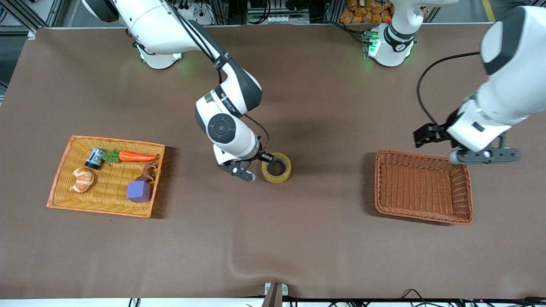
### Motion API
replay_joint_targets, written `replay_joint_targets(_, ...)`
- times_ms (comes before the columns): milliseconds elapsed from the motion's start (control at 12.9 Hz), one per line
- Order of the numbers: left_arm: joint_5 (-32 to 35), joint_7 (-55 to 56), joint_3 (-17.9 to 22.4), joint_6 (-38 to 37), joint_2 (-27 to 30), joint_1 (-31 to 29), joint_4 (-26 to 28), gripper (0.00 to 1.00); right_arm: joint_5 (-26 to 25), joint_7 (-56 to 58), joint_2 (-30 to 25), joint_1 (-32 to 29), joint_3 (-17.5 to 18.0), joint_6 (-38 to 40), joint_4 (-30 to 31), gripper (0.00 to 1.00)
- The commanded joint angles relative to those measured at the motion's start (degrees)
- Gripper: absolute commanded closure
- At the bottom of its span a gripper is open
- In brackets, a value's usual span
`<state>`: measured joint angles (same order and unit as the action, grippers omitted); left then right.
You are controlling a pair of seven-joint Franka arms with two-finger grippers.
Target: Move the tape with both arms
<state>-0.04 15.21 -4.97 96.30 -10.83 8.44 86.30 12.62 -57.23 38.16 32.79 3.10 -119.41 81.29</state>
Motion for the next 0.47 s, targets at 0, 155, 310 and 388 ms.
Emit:
replay_joint_targets(0,0.5,7.9,0.2,1.3,0.0,3.9,0.4,0.00,0.8,7.0,-4.1,-7.1,0.0,7.3,0.0,0.00)
replay_joint_targets(155,0.5,12.5,0.2,2.7,-2.7,6.7,0.3,0.00,-0.2,21.7,-6.0,-12.9,-0.4,16.0,0.7,0.00)
replay_joint_targets(310,0.5,22.9,0.2,8.3,-6.6,11.7,0.2,0.00,-9.6,30.7,-8.5,-15.9,-0.5,20.8,2.8,0.00)
replay_joint_targets(388,0.6,28.9,0.2,12.9,-9.1,14.6,0.2,0.00,-14.2,33.3,-11.3,-17.0,-0.5,20.4,6.0,0.00)
